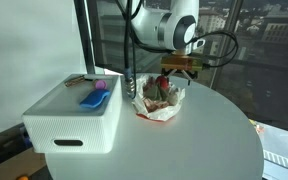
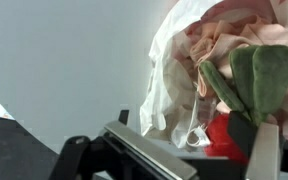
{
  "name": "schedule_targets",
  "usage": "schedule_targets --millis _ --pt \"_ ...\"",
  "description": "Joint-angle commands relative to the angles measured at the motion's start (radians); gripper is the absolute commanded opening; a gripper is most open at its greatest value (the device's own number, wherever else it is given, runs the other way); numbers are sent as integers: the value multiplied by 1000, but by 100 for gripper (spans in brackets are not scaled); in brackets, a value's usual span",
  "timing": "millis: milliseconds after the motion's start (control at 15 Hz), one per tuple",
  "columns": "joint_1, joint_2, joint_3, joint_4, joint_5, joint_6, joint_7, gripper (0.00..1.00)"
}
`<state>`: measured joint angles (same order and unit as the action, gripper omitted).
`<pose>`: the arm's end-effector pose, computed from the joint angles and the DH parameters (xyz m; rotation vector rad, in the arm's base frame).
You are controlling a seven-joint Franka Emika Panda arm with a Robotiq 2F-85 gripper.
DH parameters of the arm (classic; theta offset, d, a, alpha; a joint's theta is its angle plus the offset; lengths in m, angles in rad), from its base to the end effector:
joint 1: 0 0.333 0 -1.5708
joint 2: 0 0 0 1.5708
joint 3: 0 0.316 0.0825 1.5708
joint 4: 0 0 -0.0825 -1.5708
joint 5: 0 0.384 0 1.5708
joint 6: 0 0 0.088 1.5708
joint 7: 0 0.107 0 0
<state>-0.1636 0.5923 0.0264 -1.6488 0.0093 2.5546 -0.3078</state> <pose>0.7066 -0.1005 0.3007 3.0458 0.2393 0.4781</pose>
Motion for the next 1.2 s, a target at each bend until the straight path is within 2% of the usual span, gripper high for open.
schedule_targets --millis 0,467,1133 --pt "30 45 -18 26 -42 -30 15 100" --pt "51 189 -74 158 -132 -33 35 100" --pt "51 331 -84 372 -151 -63 34 100"
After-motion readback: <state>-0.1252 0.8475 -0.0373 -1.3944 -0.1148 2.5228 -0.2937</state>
